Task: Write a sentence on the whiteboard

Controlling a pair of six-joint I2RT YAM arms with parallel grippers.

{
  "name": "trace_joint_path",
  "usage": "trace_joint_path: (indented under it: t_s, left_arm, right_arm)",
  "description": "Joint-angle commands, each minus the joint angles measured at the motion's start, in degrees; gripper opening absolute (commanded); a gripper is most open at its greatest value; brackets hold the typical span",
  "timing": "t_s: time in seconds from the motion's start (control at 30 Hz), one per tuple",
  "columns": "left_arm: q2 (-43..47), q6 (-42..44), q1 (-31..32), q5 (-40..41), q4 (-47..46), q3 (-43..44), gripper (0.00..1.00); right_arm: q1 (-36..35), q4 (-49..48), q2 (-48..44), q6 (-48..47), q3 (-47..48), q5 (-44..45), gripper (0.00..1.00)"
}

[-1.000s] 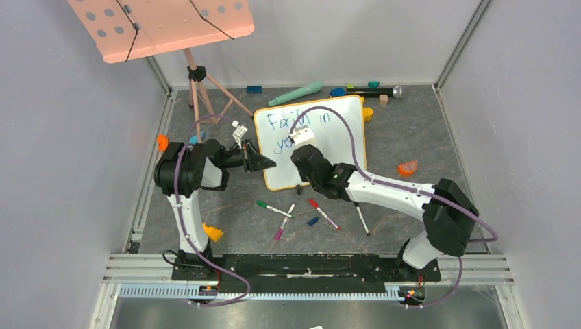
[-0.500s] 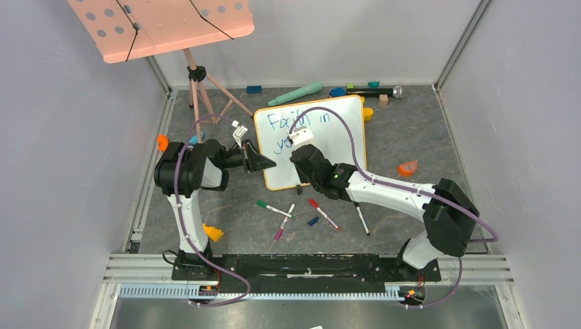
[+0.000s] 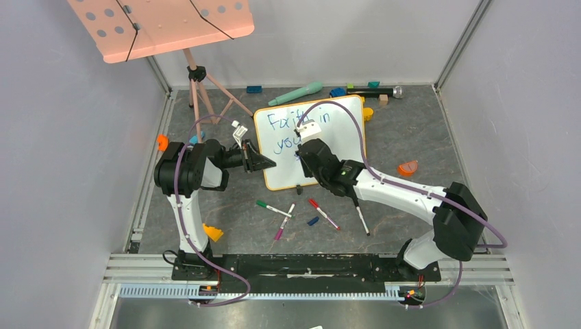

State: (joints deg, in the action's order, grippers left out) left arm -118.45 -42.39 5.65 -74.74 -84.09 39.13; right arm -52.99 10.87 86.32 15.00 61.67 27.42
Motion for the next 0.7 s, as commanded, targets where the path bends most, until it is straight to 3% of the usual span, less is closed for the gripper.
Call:
trace_joint_path:
  t_s: [0.0, 0.67]
  left_arm:
    - [1.2, 5.8, 0.6, -3.5, -5.1, 0.3, 0.02]
    - [1.1, 5.8, 0.6, -3.5, -5.1, 0.3, 0.02]
  right_arm:
    - [0.5, -1.1, -0.6, -0.4, 0.9, 1.5, 0.00]
    - [1.1, -1.6, 0.9, -0.9, 1.1, 1.2, 0.00]
